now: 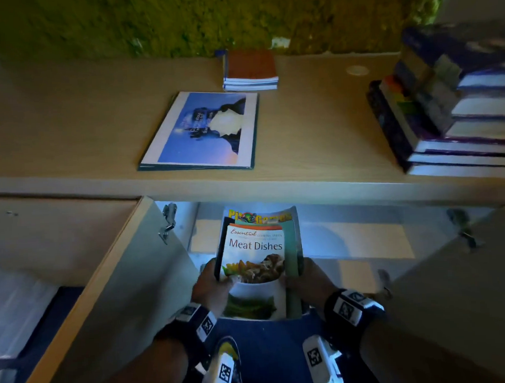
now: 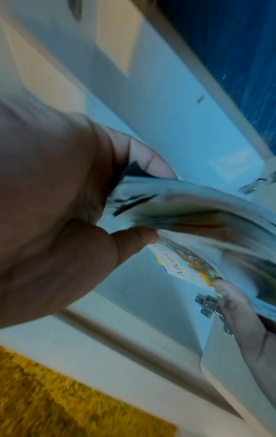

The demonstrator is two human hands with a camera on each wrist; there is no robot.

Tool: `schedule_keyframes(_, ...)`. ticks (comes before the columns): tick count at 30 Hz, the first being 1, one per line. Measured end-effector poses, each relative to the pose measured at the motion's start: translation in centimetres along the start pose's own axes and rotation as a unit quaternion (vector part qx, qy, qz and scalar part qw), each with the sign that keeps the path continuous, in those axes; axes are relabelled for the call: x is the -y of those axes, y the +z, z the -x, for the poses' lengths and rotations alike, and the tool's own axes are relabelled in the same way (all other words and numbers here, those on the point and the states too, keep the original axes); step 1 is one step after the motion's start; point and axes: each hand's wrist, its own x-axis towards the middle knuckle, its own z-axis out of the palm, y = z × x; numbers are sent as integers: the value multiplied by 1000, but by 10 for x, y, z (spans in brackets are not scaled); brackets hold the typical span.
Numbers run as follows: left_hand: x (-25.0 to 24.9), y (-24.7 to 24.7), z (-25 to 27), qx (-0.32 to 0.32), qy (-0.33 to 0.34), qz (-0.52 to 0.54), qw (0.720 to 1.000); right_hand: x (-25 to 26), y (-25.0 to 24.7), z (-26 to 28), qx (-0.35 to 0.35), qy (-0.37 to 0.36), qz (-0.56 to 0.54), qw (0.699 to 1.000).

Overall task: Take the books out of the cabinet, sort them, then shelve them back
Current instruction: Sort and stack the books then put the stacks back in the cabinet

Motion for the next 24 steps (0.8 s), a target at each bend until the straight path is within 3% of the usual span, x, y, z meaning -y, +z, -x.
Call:
schedule_keyframes(3, 9, -2, -72, -39, 17, -39, 998, -6, 19, -96, 2, -38, 5, 999)
schedule_keyframes(7, 26, 1, -163, -60, 34, -65, 995, 11, 44, -184, -21, -105, 9, 994)
schedule_keyframes(12, 50, 9, -234, -140, 55, -190, 970, -4, 82, -295, -56, -125, 40, 990)
schedule_keyframes(17, 80, 28, -271, -124, -7, -295, 947, 4, 109, -296, -95, -127, 105, 982)
schedule_keyframes(20, 87, 32, -270, -120, 24, -294, 948, 8, 107, -299, -89, -138, 170, 972)
schedule_keyframes(24, 93, 32, -255, -43, 58, -310, 948, 8, 97, -299, -48, -193, 298, 934)
